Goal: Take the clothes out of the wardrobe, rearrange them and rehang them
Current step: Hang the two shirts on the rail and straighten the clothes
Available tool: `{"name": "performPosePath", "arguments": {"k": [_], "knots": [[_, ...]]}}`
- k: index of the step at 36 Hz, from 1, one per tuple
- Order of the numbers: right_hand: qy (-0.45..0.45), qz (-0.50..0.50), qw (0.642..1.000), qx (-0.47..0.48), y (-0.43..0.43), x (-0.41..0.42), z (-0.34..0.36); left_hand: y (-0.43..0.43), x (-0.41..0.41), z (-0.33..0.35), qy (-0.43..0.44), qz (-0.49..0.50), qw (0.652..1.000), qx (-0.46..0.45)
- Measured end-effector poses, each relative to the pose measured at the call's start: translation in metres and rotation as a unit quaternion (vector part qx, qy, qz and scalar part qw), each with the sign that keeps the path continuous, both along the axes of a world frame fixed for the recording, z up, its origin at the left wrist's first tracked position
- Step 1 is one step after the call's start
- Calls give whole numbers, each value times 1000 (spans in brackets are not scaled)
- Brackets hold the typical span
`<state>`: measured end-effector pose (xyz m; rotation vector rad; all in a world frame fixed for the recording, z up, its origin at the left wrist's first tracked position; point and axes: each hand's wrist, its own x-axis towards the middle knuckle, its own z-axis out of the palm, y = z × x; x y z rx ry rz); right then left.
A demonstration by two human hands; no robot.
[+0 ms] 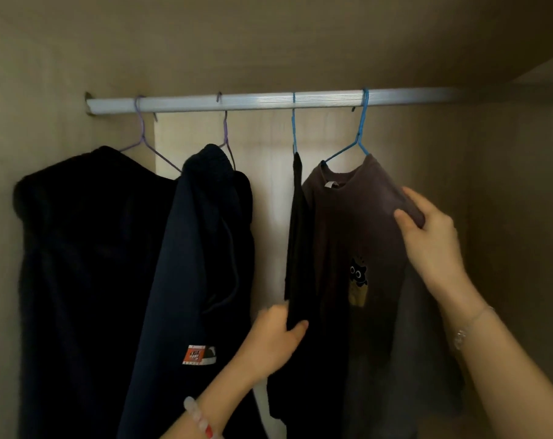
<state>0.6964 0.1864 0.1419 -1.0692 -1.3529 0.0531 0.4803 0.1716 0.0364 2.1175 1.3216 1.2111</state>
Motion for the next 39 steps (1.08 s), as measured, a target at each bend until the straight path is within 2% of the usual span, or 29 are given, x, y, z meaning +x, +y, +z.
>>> {"name": "performPosePath", "arguments": {"k": [3, 6, 9, 14, 19, 22, 26, 30, 33, 36, 39], "knots": [[-42, -27, 999, 5, -7, -9, -4, -13, -10, -5, 55, -37, 997, -28], [-133, -137, 982, 10, -19, -22, -6, -25, -26, -6, 112, -106, 983, -94], [-182, -198, 961, 60, -32, -40, -5, -37, -46, -1, 143, -124, 975, -117], [-190, -198, 950, 149, -52, -79, 1, -56, -83, 21, 169, -110, 977, -69], [-203, -181, 949, 161, -66, -122, 11, -86, -131, 52, 141, -130, 981, -32], [-205, -189, 946, 167, -72, -143, 17, -99, -165, 70, 129, -98, 986, 31], [-182, -151, 954, 186, -88, -175, 29, -101, -208, 99, 65, -56, 987, 138], [-168, -55, 974, 138, -88, -218, 52, -86, -236, 136, 48, 36, 957, 284], [-141, 48, 989, 21, -70, -247, 75, -68, -252, 173, 96, 147, 916, 361], [-105, 129, 983, -74, -49, -267, 95, -48, -264, 210, 158, 227, 900, 337], [-54, 161, 975, -142, -35, -275, 107, -32, -269, 233, 159, 263, 923, 233]]}}
